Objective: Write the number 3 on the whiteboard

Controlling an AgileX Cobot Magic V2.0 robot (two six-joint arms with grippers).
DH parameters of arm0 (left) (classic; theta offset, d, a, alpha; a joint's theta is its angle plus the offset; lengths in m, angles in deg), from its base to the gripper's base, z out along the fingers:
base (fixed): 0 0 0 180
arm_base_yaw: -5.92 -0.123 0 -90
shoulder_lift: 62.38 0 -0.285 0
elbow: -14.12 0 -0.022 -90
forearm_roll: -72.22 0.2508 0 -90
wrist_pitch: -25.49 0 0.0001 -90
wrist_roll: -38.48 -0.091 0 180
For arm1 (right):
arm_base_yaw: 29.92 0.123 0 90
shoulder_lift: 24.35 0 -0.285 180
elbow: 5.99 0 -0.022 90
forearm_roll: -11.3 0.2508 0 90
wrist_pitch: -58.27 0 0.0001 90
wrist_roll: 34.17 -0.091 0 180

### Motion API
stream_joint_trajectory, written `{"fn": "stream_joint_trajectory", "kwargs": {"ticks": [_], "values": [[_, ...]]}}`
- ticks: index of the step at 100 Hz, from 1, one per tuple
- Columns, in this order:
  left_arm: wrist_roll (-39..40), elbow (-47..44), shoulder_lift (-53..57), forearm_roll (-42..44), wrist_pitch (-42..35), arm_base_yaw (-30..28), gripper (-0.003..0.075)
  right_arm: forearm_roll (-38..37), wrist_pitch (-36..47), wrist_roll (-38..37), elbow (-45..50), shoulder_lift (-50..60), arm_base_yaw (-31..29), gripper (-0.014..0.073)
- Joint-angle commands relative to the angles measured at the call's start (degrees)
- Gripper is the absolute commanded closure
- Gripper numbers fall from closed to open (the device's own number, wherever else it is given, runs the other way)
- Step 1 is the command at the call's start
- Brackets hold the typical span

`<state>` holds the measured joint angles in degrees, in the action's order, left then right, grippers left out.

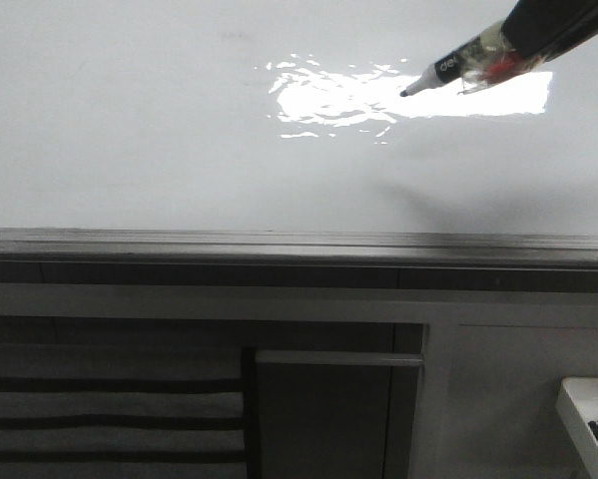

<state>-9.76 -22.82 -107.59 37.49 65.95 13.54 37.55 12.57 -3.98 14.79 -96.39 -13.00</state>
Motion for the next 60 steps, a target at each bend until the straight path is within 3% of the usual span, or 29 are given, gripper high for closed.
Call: {"fn": "stream_joint_trajectory", "kwargs": {"ticks": [1,9,37,60], "values": [[0.7,1.5,0.0,-2.6,-3.8,-0.1,0.0333,4.2,4.3,0.0,-1.5,1.5,-0.4,0.0656],[0.7,1.5,0.0,-2.7,-3.8,-0.1,0.0332,7.4,5.3,0.2,-1.8,1.4,-0.4,0.0656],[0.7,1.5,0.0,-2.7,-3.8,-0.1,0.0333,7.6,1.2,0.2,-8.8,-1.8,0.3,0.0656],[0.7,1.5,0.0,-2.7,-3.8,-0.1,0.0333,3.6,4.5,-2.9,-14.1,-8.1,7.3,0.0656]]}}
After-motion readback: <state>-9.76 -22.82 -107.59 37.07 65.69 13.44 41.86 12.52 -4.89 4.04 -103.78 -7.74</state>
